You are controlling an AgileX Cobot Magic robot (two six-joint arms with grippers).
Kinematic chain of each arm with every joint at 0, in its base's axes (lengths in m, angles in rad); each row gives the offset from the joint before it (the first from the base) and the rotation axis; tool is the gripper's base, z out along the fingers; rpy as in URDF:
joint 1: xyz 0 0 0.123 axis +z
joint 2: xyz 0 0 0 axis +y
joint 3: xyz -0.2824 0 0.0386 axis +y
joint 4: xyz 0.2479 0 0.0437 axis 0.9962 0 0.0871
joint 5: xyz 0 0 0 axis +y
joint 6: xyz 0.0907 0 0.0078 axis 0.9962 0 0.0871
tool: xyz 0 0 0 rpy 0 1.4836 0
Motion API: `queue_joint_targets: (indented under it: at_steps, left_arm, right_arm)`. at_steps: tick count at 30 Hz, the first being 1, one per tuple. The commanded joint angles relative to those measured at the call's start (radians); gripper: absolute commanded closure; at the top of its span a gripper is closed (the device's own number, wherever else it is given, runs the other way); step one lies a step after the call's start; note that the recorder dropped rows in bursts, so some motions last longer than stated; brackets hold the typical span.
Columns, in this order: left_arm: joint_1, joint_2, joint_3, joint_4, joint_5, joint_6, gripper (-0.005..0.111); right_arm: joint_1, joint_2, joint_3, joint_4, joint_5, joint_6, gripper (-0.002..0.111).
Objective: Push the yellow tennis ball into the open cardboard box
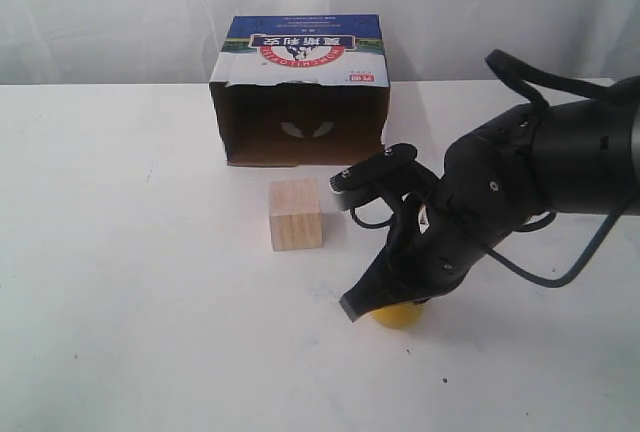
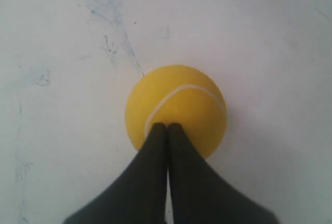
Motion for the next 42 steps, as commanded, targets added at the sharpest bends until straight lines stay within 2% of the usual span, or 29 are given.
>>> queue_joint_targets:
  at_steps: [1, 12, 18, 24, 29, 33, 42]
  left_arm:
    - [-0.006, -0.005, 0.005, -0.004, 0.036, 0.003, 0.107]
    - [-0.006, -0.005, 0.005, -0.004, 0.036, 0.003, 0.107]
    - [-0.006, -0.005, 0.005, -0.004, 0.036, 0.003, 0.107]
    - [-0.006, -0.005, 0.005, -0.004, 0.036, 0.003, 0.107]
    - [-0.006, -0.005, 0.005, -0.004, 0.036, 0.003, 0.107]
    - [-0.006, -0.005, 0.005, -0.004, 0.034, 0.003, 0.107]
    - [-0.006, -0.005, 0.005, -0.004, 0.034, 0.003, 0.107]
  right_arm:
    - [-0.019, 0.026, 0.002, -0.007, -0.035, 0.005, 0.108]
    - [-0.089, 0.028, -0.091, -0.095, -0.062, 0.005, 0.108]
    - [-0.105, 0.028, -0.215, -0.128, 0.055, 0.005, 0.108]
    - [-0.105, 0.028, -0.184, -0.128, 0.11, 0.005, 0.108]
    - [-0.126, 0.055, -0.168, -0.163, 0.056, 0.005, 0.108]
    - [-0.18, 0.124, -0.17, -0.168, -0.017, 0.005, 0.108]
    - [-0.203, 0.198, -0.167, -0.169, 0.014, 0.013, 0.108]
